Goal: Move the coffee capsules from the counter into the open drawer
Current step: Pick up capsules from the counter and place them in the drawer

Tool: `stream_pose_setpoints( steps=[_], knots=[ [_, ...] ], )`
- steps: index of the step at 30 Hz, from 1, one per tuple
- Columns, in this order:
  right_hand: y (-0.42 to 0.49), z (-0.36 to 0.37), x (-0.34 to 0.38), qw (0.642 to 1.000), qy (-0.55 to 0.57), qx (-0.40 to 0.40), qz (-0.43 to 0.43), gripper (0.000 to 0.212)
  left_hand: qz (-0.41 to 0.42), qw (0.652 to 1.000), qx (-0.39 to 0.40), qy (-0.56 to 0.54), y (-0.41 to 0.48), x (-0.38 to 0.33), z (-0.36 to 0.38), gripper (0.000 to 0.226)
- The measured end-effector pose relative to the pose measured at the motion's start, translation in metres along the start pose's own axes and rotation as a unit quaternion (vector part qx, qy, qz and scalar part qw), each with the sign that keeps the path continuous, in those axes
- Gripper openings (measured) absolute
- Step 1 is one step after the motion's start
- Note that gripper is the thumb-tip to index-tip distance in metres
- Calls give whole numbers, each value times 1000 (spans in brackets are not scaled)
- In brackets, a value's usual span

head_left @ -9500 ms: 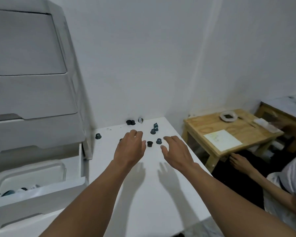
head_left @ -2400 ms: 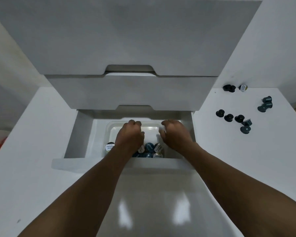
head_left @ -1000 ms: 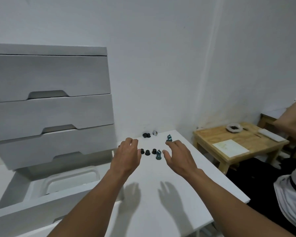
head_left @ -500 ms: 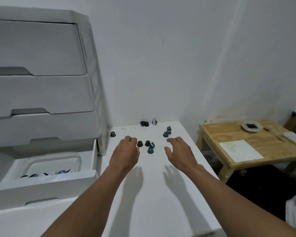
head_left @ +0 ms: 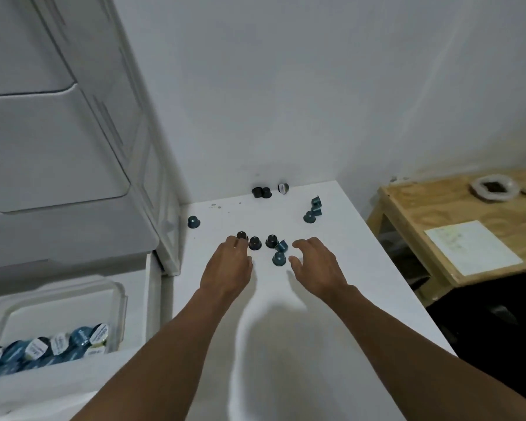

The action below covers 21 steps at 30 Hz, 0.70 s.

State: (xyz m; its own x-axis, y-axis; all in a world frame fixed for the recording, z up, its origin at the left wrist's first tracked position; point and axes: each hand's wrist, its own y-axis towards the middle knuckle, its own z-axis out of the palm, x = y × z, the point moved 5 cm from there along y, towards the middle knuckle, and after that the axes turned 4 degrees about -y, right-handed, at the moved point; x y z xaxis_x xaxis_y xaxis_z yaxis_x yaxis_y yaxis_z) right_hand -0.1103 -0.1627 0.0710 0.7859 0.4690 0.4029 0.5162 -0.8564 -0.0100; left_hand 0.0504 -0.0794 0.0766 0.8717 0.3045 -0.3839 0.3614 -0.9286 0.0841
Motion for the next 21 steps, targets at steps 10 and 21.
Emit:
stream_pose_setpoints(
  steps=[10, 21],
  knots=[
    [71, 82, -1, 997, -4, 50, 57, 27, 12, 997, 67, -31, 83, 53, 66, 32],
    [91, 119, -15, 996, -21, 52, 75, 21, 43, 992, 118, -1, 128, 73, 122, 49]
  ],
)
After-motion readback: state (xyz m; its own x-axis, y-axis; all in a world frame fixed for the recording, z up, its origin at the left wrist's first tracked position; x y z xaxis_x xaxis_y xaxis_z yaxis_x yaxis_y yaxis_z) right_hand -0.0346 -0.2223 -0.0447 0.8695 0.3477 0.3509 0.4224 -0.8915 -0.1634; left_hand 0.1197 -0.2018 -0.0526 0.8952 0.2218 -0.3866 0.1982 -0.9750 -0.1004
